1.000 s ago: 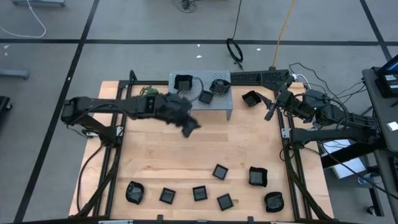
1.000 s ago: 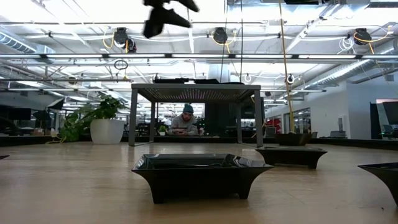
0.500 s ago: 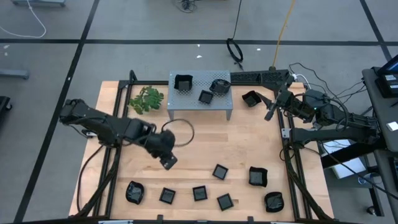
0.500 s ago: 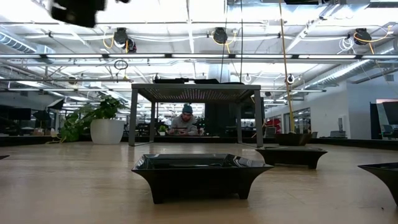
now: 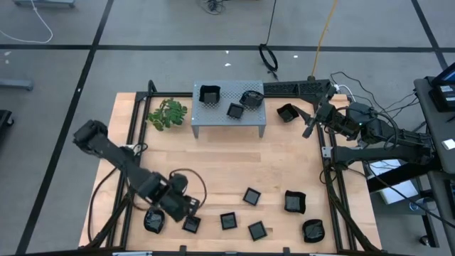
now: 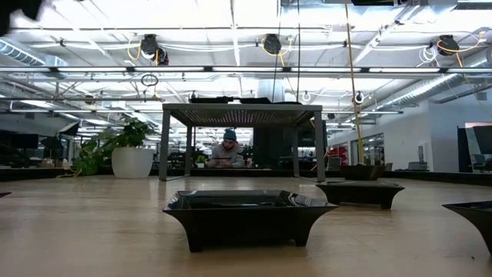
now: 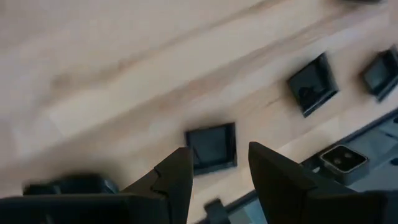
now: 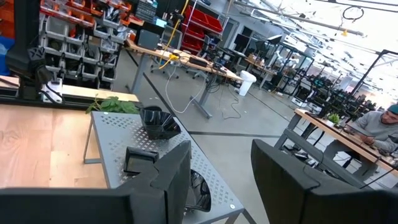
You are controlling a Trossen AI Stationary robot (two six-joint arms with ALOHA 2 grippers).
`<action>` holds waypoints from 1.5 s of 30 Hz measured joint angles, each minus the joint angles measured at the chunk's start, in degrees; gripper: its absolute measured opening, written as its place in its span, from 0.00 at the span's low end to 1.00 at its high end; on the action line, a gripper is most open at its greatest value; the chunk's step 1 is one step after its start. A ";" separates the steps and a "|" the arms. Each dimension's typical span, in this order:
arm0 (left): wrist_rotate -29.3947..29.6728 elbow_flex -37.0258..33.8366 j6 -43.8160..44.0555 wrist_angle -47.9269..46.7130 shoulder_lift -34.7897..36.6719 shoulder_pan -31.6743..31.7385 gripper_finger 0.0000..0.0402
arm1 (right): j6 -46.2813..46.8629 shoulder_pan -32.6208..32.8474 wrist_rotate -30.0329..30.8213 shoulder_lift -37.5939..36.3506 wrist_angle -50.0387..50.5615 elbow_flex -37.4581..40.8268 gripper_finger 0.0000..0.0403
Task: Pick & Place Mini shaped plates
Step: Move the black leaf-shaped plate to the center of the table
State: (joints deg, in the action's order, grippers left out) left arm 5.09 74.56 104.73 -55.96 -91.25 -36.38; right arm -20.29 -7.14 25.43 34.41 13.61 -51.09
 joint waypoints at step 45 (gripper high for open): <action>-20.10 -0.24 22.74 -9.70 -21.12 -9.22 0.36 | 0.00 0.00 0.00 0.00 0.01 0.00 0.39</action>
State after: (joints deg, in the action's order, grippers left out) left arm -15.02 74.32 127.47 -65.66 -112.38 -45.60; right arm -20.30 -7.14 25.43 34.41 13.63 -51.09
